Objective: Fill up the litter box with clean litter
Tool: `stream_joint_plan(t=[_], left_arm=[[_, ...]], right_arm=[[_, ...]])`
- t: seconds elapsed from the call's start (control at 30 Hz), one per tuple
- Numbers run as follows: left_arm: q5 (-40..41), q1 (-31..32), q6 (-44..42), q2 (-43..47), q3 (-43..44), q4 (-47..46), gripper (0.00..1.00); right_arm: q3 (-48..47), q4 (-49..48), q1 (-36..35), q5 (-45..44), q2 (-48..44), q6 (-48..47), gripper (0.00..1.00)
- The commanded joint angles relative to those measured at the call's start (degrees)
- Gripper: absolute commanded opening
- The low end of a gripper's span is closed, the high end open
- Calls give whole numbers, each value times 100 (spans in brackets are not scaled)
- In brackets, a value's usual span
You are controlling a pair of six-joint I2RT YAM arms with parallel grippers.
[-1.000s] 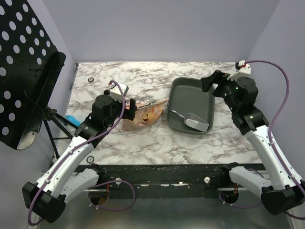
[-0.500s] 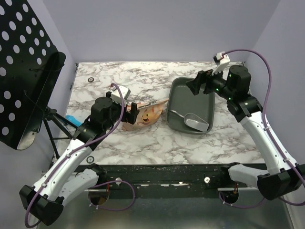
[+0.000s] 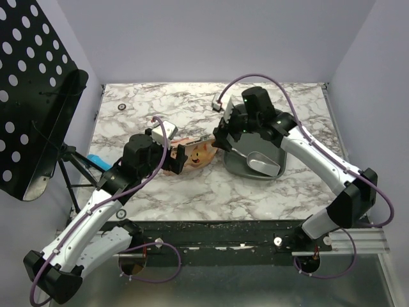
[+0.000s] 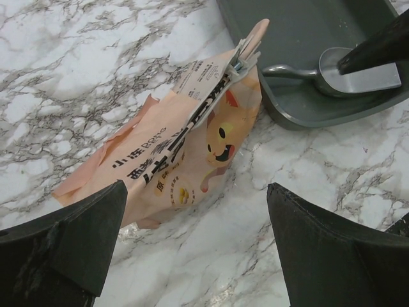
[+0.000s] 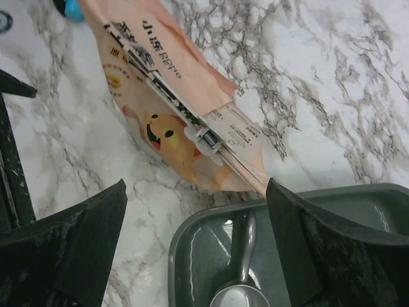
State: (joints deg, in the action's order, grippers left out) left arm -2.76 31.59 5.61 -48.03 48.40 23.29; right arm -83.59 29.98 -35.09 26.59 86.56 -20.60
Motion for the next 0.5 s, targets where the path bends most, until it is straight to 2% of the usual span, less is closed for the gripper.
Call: stream_joint_plan(t=[0.0, 0.2, 0.47], left_arm=[[389, 31, 98, 250, -278, 1, 99], [672, 31, 151, 364, -340, -52, 99], [874, 31, 195, 540, -411, -79, 99]], right_arm=[[-166, 281, -165, -146, 273, -1419, 97], [-26, -88, -235, 276, 291, -2421, 98], [-386, -18, -402, 522, 809, -2932, 98]])
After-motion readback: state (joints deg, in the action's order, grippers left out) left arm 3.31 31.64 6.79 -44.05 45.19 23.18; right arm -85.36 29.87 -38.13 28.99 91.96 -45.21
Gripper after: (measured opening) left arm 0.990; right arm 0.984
